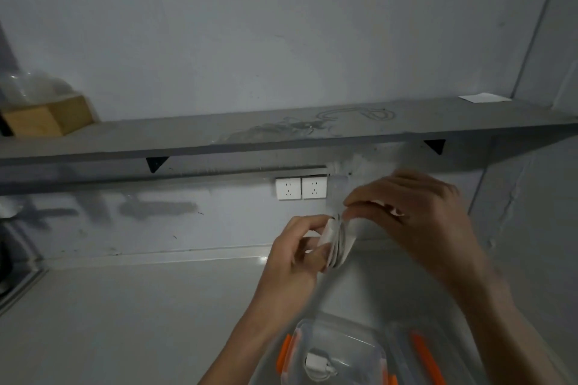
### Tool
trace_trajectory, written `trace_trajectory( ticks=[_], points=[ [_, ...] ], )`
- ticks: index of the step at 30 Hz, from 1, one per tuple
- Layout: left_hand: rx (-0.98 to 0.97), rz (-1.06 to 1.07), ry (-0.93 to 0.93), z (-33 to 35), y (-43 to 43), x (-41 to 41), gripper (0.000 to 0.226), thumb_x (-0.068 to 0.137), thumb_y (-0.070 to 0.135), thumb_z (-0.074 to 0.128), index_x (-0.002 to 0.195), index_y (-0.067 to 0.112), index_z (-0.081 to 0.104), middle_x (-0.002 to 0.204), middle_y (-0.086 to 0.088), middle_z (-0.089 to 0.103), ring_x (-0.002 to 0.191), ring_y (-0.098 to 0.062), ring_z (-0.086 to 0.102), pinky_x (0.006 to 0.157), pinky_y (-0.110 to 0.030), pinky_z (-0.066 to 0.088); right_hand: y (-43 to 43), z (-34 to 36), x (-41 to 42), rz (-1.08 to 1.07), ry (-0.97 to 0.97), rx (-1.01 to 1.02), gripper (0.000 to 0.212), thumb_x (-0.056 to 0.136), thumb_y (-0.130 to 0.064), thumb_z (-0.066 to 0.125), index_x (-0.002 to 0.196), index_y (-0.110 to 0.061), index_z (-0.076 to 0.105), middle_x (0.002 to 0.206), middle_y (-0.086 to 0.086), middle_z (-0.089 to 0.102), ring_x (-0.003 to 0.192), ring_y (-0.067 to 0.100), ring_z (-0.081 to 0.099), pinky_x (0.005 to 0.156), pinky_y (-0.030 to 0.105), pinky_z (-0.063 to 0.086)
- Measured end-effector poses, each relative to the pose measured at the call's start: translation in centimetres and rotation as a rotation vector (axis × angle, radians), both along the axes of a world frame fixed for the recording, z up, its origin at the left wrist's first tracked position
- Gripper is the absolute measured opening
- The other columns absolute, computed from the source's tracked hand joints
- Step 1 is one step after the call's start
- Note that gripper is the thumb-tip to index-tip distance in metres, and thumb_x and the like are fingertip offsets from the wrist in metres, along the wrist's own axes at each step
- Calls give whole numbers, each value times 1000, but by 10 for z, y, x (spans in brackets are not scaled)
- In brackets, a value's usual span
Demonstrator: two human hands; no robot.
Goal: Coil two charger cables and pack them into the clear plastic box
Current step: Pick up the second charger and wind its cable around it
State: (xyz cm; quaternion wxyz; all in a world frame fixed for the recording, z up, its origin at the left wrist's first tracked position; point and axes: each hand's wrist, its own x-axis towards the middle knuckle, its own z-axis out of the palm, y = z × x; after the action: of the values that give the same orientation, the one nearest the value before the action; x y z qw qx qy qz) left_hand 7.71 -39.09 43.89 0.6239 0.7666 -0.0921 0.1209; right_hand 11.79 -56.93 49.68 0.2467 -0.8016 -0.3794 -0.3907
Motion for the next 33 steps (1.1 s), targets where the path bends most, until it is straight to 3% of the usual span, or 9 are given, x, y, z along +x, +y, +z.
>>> trace_trajectory(
  ticks=[5, 8, 11, 13, 16, 20, 23, 28, 33],
  points=[
    [-105, -183, 5, 16, 7, -9, 23, 95, 3, 52, 112, 13, 64, 94, 3, 66, 68, -2, 60, 70, -16, 48, 7, -12, 21, 431, 544, 386, 10, 81, -27, 73, 81, -17, 75, 79, 0, 72, 67, 9, 64, 54, 19, 48],
    [-128, -193, 36, 7, 11, -5, 23, 96, 4, 52, 113, 14, 65, 93, -8, 66, 72, -7, 58, 71, -21, 46, 13, -31, 21, 533, 809, 580, 12, 82, -25, 67, 78, -17, 76, 81, 6, 74, 66, 11, 66, 49, 22, 51],
    [-187, -249, 98, -4, 17, 2, 27, 91, 5, 53, 113, 15, 65, 103, -23, 61, 86, -26, 58, 74, -32, 43, 14, -44, 23, 545, 970, 600, 25, 77, -45, 70, 80, -22, 78, 91, 6, 77, 79, 19, 71, 63, 33, 59],
    [-289, -323, 146, -9, 21, 9, 35, 85, 1, 49, 116, 10, 64, 105, -19, 61, 93, -32, 60, 70, -32, 44, 16, -52, 25, 569, 1031, 620, 37, 74, -53, 71, 88, -20, 78, 98, 11, 76, 87, 30, 71, 73, 44, 58],
    [-558, -412, 261, -12, 22, 19, 48, 78, -5, 46, 124, 1, 60, 104, -18, 64, 86, -29, 63, 58, -27, 49, 26, -60, 19, 573, 1023, 680, 29, 88, -35, 58, 99, -15, 77, 91, 12, 76, 76, 27, 69, 63, 33, 57],
    [-645, -387, 356, -17, 19, 32, 50, 73, 0, 47, 122, -7, 57, 88, -17, 67, 76, -25, 64, 54, -26, 49, 44, -73, 10, 370, 862, 599, 20, 96, -15, 53, 92, -15, 72, 73, 9, 67, 61, 12, 56, 57, 23, 47],
    [-571, -380, 424, -18, 18, 37, 33, 78, 1, 49, 106, -10, 63, 86, -22, 66, 75, -28, 64, 56, -27, 49, 51, -82, 7, 283, 916, 731, 22, 94, -13, 56, 81, -16, 74, 66, 3, 69, 59, 7, 59, 56, 20, 47],
    [-549, -177, 362, -25, 14, 40, 20, 99, 6, 41, 116, -2, 48, 95, -25, 67, 78, -39, 69, 56, -33, 54, 48, -86, 4, 132, 911, 920, 13, 85, -11, 68, 91, -17, 77, 74, -11, 75, 71, -3, 66, 63, 9, 47],
    [-121, -77, 86, -23, -11, 35, 35, 95, 45, 42, 124, 27, 50, 98, 7, 68, 84, -11, 68, 60, -23, 52, 60, -88, 2, -37, 713, 891, 15, 85, -14, 70, 97, -21, 76, 84, -7, 71, 72, 3, 67, 62, 13, 49]
  ],
)
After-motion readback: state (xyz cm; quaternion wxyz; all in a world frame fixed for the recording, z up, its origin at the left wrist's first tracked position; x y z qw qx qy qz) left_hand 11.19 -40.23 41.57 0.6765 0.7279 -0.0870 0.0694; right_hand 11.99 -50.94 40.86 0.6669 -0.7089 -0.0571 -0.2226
